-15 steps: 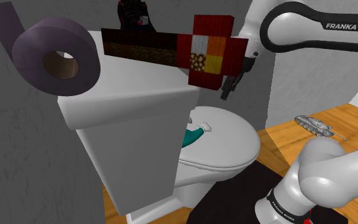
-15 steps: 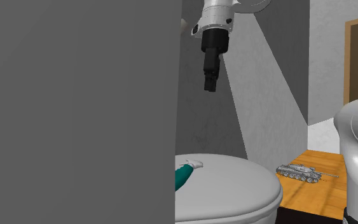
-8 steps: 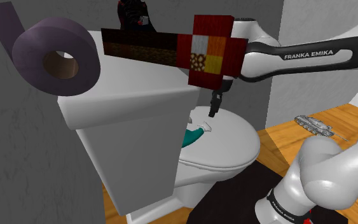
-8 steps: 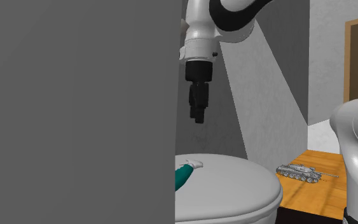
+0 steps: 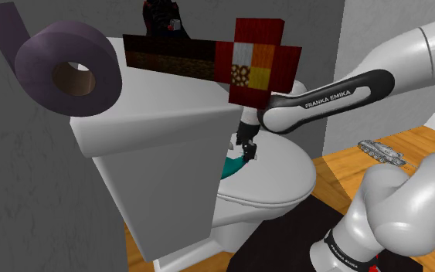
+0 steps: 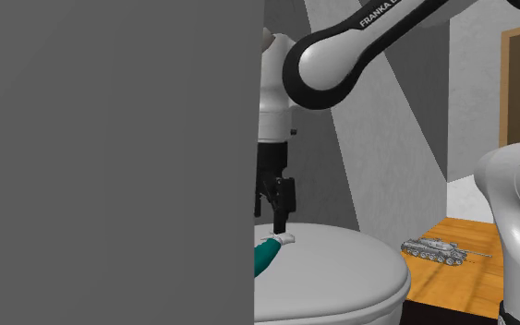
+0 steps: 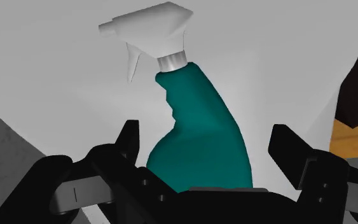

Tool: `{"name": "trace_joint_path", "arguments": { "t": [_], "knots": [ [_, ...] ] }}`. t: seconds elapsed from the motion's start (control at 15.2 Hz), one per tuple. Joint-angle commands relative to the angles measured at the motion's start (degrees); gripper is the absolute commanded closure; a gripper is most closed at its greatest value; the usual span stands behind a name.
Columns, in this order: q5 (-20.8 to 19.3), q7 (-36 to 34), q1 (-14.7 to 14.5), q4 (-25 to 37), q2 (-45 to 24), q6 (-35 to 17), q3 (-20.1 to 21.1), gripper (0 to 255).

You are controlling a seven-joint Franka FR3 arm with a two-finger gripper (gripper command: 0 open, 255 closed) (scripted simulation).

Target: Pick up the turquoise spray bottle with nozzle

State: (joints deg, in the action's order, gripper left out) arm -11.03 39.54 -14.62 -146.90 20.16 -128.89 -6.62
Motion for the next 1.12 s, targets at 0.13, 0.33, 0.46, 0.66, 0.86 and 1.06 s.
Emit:
{"name": "trace_joint_path", "arguments": {
  "t": [0.13,0.33,0.46,0.66,0.86,1.06],
  "knots": [
    [-1.4,3.5,-0.9,-1.8,-4.4,-5.9,-0.2,0],
    [-1.7,3.1,-0.8,-2.8,-6.2,-8.6,-0.3,0],
    [-1.9,2.8,-0.7,-3.4,-7.4,-10.5,-0.4,0],
    [-2.0,2.7,-0.7,-3.6,-7.6,-10.9,-0.4,255],
    [-2.0,2.7,-0.7,-3.6,-7.6,-10.8,-0.4,255],
    [-2.0,2.7,-0.7,-3.6,-7.5,-10.8,-0.4,255]
  ]
}}
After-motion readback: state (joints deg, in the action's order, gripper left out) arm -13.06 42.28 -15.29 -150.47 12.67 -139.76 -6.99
